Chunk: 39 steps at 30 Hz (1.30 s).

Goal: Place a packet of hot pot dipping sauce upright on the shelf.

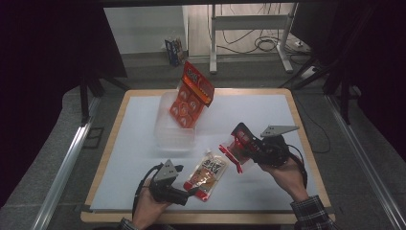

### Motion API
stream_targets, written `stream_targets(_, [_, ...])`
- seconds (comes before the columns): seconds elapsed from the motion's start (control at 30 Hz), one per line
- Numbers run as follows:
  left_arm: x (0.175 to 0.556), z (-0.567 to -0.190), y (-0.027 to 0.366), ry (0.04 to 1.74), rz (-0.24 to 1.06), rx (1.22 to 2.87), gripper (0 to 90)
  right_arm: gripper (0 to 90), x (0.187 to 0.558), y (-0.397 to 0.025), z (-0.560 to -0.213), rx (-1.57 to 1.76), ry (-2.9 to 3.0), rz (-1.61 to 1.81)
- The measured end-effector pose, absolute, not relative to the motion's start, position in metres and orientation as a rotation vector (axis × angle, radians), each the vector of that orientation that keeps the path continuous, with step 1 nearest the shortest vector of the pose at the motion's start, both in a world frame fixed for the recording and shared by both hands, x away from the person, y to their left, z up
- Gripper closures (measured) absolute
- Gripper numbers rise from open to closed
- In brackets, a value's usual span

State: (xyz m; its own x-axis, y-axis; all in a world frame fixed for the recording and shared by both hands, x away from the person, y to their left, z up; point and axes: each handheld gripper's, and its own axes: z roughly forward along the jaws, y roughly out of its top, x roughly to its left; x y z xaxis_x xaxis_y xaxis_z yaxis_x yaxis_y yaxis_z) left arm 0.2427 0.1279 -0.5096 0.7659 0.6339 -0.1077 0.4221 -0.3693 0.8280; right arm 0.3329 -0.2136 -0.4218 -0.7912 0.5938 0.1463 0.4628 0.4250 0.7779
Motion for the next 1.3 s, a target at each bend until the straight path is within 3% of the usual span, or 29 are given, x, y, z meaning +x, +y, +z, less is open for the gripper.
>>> stream_targets(0.5, [0.226, -0.519, 0.159, 0.879, 0.398, 2.052, 1.9, 69.3, 0.366, -0.185, -0.416, 0.894, 2.579, 1.293])
stream_targets(1.3, [0.223, -0.519, 0.16, 0.882, 0.432, 2.071, 0.9, 69.3, 0.419, -0.125, -0.416, 0.746, 2.684, 1.172])
